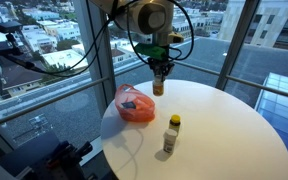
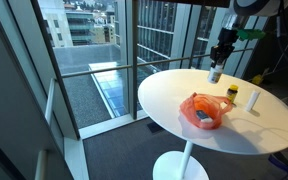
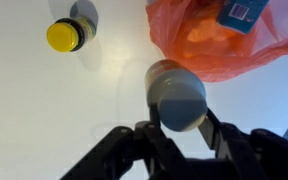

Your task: Pick up the pill bottle, then put it directly on the table

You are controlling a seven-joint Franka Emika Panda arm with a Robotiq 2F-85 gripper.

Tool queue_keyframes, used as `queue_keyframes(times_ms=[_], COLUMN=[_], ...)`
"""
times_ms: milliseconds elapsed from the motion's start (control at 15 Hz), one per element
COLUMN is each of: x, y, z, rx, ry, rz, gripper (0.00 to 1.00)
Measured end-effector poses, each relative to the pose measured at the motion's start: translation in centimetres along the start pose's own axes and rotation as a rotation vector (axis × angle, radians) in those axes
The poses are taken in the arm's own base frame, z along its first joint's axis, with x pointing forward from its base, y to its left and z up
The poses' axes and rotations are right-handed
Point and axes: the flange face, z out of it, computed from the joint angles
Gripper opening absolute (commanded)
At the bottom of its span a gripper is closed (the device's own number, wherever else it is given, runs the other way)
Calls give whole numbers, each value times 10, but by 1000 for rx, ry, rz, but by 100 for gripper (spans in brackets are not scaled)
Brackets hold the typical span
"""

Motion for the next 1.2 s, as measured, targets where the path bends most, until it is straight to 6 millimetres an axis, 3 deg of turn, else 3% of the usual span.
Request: queue_keyframes(times_ms=[333, 800, 1200], x=[31, 58, 59], y=[33, 52, 54], z=[12, 81, 127], rx=[10, 41, 35], ry=[22, -29, -84], rz=[92, 153, 165], gripper=[18, 18, 18])
